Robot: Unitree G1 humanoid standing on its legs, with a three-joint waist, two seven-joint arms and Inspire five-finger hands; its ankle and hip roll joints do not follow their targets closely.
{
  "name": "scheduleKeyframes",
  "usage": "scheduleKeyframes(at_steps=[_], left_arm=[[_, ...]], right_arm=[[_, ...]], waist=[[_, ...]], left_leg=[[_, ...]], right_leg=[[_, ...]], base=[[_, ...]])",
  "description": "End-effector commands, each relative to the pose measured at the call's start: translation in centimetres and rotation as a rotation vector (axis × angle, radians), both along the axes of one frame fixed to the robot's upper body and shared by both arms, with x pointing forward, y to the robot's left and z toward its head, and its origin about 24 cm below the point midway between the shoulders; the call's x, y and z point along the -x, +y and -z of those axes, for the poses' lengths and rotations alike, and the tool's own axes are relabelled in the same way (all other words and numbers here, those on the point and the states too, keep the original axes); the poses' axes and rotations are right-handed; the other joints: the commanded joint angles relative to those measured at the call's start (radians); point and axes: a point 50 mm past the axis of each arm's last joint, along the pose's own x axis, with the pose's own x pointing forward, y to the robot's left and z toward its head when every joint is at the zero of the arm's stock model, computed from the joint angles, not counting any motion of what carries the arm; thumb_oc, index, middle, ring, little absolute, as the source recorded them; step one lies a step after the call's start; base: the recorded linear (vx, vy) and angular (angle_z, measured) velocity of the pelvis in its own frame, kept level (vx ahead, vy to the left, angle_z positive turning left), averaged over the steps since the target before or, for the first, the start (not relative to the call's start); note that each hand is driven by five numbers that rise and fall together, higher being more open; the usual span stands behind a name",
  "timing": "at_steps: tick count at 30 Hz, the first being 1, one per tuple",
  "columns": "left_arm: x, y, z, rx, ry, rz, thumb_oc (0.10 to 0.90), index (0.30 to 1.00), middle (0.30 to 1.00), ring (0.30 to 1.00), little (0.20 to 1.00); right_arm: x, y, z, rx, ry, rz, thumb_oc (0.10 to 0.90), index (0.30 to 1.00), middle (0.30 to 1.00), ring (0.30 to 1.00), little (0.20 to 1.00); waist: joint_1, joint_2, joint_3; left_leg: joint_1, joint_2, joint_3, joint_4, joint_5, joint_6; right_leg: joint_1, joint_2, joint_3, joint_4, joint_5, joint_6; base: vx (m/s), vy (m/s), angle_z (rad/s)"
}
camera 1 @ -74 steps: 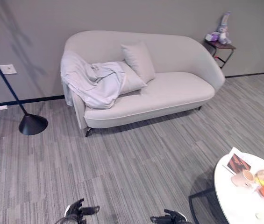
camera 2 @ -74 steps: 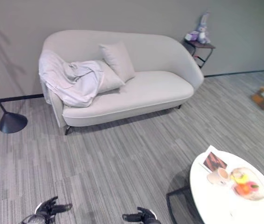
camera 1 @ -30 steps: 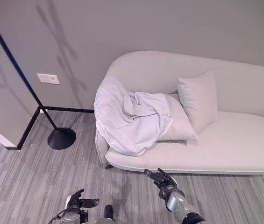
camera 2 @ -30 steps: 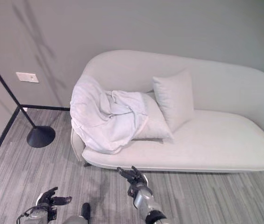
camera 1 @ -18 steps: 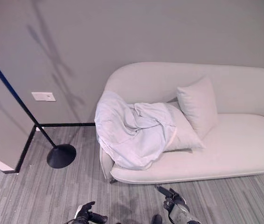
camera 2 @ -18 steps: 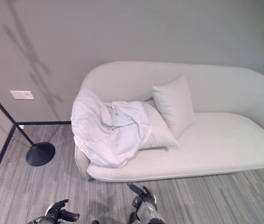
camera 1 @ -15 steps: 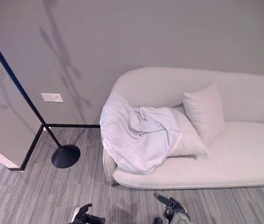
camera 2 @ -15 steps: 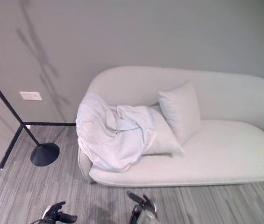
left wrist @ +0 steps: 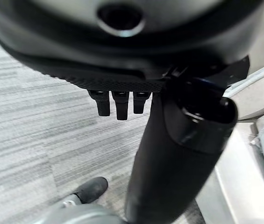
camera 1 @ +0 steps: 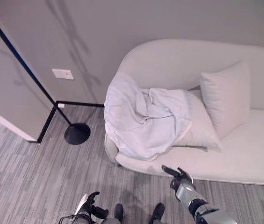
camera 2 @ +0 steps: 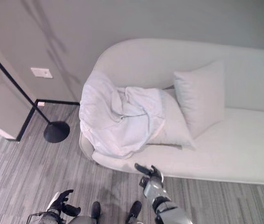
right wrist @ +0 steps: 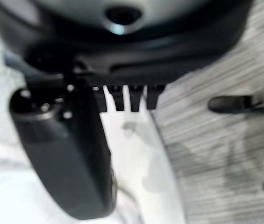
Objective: Hang the clothes on the sofa on the clothes rack.
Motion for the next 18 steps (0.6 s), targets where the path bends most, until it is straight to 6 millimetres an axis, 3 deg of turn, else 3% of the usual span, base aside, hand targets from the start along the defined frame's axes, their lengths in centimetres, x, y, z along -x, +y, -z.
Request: scheduleKeyframes(at_steps=[1,9,12,15,16,17,18], left_arm=[[-0.8,-3.0,-0.1,0.009,-0.034,0.177,0.800,0.900,0.900,0.900,0.900],[-2.6,-3.7,-1.0,-0.013,-0.095,0.288,0.800,0.900,0.900,0.900,0.900],[-3.3,-3.7,-1.4,-0.021,-0.120,0.314,0.800,0.900,0.900,0.900,0.900],[-4.5,-4.1,-2.0,-0.035,-0.153,0.358,0.800,0.900,0.900,0.900,0.900],[-4.9,-4.3,-2.3,-0.040,-0.165,0.378,0.800,0.900,0.900,0.900,0.900],[-5.1,-4.4,-2.4,-0.044,-0.170,0.387,0.800,0.900,0.900,0.900,0.900],[-5.6,-4.5,-2.6,-0.051,-0.181,0.401,0.800,0.900,0.900,0.900,0.900]], right_arm=[[-3.3,-0.3,-3.2,0.028,-0.119,0.033,0.800,0.900,0.900,0.900,0.900],[-6.6,-1.2,-7.1,0.018,-0.183,0.060,0.800,0.900,0.900,0.900,0.900],[-7.4,-2.1,-8.4,-0.004,-0.200,0.101,0.800,0.900,0.900,0.900,0.900],[-8.7,-3.8,-10.9,-0.058,-0.256,0.180,0.800,0.900,0.900,0.900,0.900],[-9.1,-3.9,-11.7,-0.047,-0.261,0.168,0.598,0.596,0.596,0.596,0.596],[-9.3,-3.7,-12.0,-0.046,-0.265,0.153,0.442,0.364,0.364,0.364,0.364],[-9.7,-3.2,-12.5,-0.055,-0.276,0.129,0.400,0.300,0.300,0.300,0.300]], waist=[[0.029,0.007,0.018],[0.083,0.020,0.047],[0.108,0.026,0.054],[0.157,0.039,0.067],[0.179,0.042,0.068],[0.188,0.043,0.070],[0.203,0.044,0.070]], left_leg=[[-0.060,0.058,-0.046,-0.047,0.024,-0.060],[-0.116,0.047,-0.083,-0.047,0.035,-0.061],[-0.133,0.039,-0.102,-0.047,0.039,-0.062],[-0.165,0.022,-0.137,-0.047,0.045,-0.067],[-0.173,0.017,-0.145,-0.047,0.046,-0.068],[-0.176,0.013,-0.151,-0.047,0.047,-0.069],[-0.178,0.006,-0.161,-0.047,0.046,-0.068]], right_leg=[[0.104,-0.048,0.066,0.005,-0.119,0.105],[0.080,-0.055,0.033,0.005,-0.125,0.104],[0.076,-0.059,0.015,0.005,-0.128,0.106],[0.070,-0.068,-0.021,0.005,-0.135,0.109],[0.074,-0.070,-0.037,0.005,-0.138,0.110],[0.076,-0.071,-0.044,0.005,-0.141,0.111],[0.084,-0.071,-0.057,0.005,-0.146,0.110]], base=[[-0.04,0.018,0.24],[0.01,0.018,0.14],[0.05,0.033,0.23],[0.07,0.033,0.39],[0.05,0.020,0.54],[0.05,0.012,0.42],[0.04,0.005,0.09]])
